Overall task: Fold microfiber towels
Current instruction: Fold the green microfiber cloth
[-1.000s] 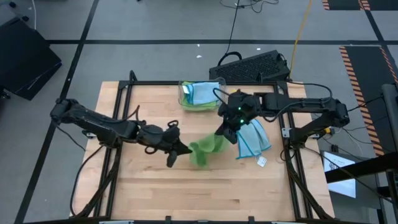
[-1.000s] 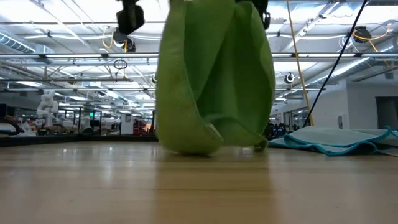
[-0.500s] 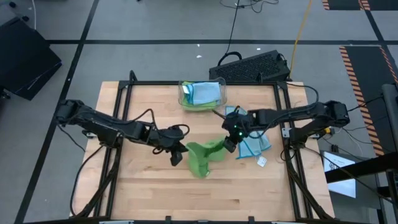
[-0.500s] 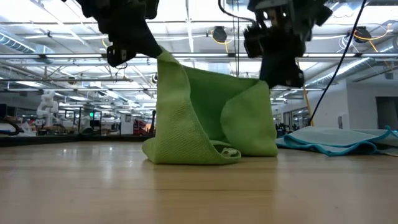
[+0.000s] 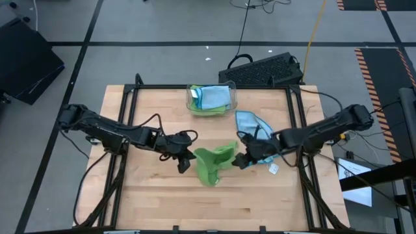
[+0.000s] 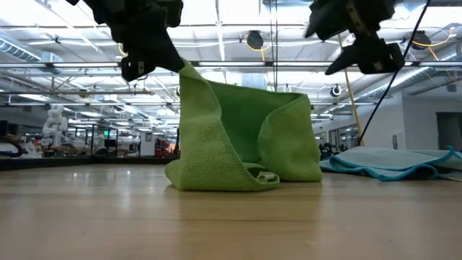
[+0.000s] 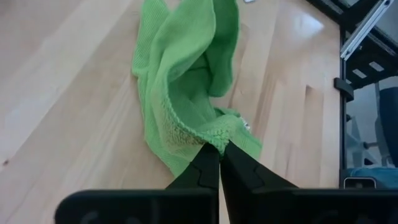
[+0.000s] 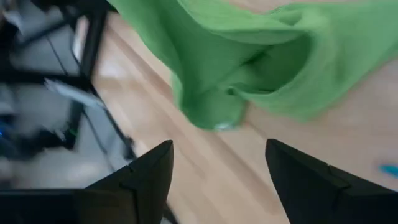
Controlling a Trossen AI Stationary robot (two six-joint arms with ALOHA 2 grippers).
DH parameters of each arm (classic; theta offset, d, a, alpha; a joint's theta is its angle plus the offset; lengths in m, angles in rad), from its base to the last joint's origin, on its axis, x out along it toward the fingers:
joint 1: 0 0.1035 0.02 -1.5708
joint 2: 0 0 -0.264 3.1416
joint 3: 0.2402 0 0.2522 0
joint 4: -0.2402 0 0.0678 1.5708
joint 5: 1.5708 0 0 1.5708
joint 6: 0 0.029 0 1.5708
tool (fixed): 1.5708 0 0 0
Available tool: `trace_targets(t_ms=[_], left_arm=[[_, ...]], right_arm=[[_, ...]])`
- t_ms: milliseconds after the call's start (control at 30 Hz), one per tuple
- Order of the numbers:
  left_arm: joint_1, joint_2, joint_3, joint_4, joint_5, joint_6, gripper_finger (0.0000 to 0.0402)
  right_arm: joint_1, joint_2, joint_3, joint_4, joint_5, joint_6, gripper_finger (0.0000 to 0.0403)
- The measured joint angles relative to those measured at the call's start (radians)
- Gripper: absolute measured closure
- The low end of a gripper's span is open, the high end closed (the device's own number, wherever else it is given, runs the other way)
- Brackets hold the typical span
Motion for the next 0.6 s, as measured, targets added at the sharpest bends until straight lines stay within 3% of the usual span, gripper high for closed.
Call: trace_targets(t_ms=[167,300,600], left_arm=[[-0.006,0.000,0.000,0.020,0.000,0.003,0.0399],[-0.006,0.000,0.000,0.030,-0.001,0.009,0.0393],[-0.006,0.000,0.000,0.036,-0.047,0.023,0.0393]], right_arm=[[0.055,0.111,0.000,0.214,0.099,0.252,0.0154],[0.065,0.201,-0.001,0.200,0.037,0.526,0.0153],[0.025,0.291,-0.001,0.263,0.045,0.625,0.0153]])
